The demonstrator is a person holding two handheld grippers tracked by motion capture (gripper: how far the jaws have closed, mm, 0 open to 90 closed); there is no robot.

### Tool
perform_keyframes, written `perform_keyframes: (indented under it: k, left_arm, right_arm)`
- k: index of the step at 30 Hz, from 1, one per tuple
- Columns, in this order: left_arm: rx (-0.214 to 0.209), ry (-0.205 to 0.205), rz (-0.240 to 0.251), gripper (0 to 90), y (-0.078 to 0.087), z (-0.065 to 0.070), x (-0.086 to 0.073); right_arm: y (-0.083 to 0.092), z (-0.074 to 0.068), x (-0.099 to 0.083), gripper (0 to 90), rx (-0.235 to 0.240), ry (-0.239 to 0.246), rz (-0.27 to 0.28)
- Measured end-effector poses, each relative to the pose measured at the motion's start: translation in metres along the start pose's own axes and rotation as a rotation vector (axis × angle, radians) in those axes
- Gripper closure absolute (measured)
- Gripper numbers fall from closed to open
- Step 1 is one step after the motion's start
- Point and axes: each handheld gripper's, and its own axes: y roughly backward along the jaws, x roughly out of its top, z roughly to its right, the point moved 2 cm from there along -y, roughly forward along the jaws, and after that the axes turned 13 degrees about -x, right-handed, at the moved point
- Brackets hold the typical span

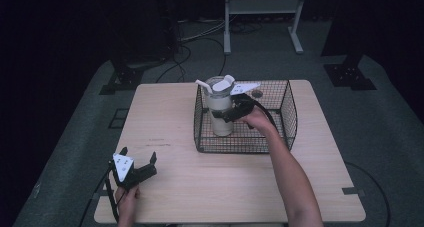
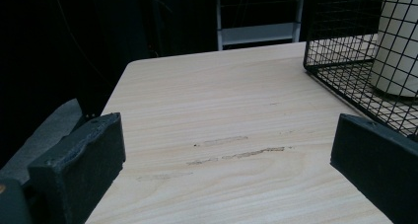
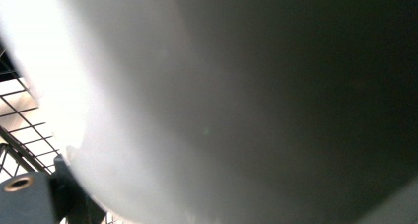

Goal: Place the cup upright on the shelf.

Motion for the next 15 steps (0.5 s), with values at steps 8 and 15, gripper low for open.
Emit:
perform_keyframes:
  k: [8, 15]
  left_arm:
    - [0.001, -0.003, -0.002, 0.0, -0.0001, 0.0004, 0.0000]
    - [-0.001, -0.006, -0.001, 0.0, -0.0001, 0.0007, 0.0000]
  right_arm:
    - [0.0046, 0.0008, -0.0021, 6.3, -0.007, 0.009, -0.001]
    - [0.0086, 0.0013, -0.0048, 6.3, -0.006, 0.016, -0.002]
